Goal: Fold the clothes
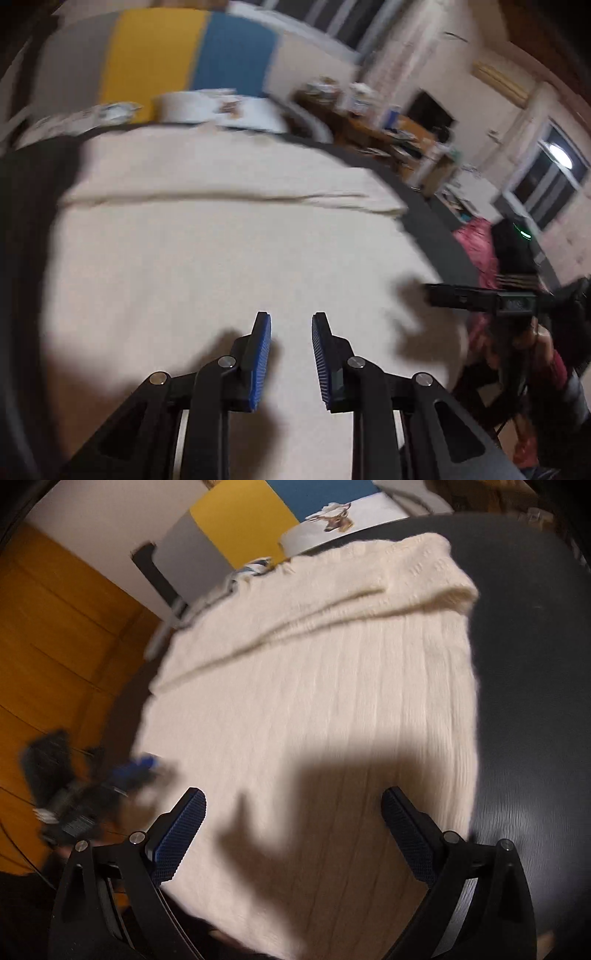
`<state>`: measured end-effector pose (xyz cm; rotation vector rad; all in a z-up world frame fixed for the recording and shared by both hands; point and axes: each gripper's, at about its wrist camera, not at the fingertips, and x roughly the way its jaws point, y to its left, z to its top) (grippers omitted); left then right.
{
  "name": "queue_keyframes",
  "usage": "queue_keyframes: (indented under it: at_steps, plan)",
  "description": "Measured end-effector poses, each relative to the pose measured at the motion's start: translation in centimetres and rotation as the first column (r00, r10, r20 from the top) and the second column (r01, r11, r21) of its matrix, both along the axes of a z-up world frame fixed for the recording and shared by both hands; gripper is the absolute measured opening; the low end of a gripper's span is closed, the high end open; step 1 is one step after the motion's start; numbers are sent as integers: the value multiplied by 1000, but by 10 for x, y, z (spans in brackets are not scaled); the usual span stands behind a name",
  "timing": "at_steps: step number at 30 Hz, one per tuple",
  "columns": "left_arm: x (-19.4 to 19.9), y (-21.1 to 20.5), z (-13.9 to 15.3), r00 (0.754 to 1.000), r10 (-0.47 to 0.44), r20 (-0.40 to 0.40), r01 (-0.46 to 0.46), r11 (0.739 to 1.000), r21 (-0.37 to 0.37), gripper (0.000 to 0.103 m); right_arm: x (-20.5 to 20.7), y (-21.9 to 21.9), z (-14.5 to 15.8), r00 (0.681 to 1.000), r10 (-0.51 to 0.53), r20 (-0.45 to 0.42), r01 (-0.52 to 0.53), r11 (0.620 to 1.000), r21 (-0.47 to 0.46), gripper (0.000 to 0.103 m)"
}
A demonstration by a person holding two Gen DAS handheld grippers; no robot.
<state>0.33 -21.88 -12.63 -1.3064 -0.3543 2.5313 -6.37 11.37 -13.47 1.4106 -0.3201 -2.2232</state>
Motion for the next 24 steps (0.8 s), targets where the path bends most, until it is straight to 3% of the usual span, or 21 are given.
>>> queue_keyframes:
  at_steps: [2, 4, 5, 8, 12, 15, 18, 20, 22, 24]
  plan:
    - [4, -20, -13, 999, 34, -7, -33, 999, 32, 17, 9, -12, -3, 999, -12, -43, 16, 995, 95, 98]
    - [8, -31, -12, 998, 65, 4, -65, 994, 83, 20, 10, -23, -5, 997, -2, -79, 16, 984, 179, 103]
    - [14, -36, -6, 997, 78, -11, -76, 991, 111, 23, 9, -29, -6, 996, 15, -93, 7, 973, 231, 103]
    - [41, -56, 19, 988, 112, -103, -101, 990, 102, 23, 13, -48, -4, 992, 66, -108, -20, 924, 381, 103]
    - [83, -105, 26, 974, 202, -99, -188, 974, 130, 24, 31, -78, 11, 975, 145, -167, -68, 914, 399, 103]
    - [112, -124, 21, 971, 213, -112, -195, 969, 148, 24, 51, -109, 21, 950, 222, -221, -120, 910, 397, 103]
    - [115, -101, 14, 982, 136, -134, -113, 980, 165, 24, 61, -134, 18, 933, 263, -246, -136, 890, 436, 103]
    - [112, -86, 4, 988, 92, -123, -73, 985, 155, 24, 59, -141, 9, 938, 247, -243, -109, 876, 470, 103]
    - [102, -73, -16, 996, 77, -52, -71, 992, 104, 24, 57, -137, 1, 947, 210, -241, -80, 885, 458, 103]
    - [102, -74, -23, 995, 90, -39, -85, 989, 125, 21, 54, -127, -3, 958, 173, -230, -66, 911, 408, 103]
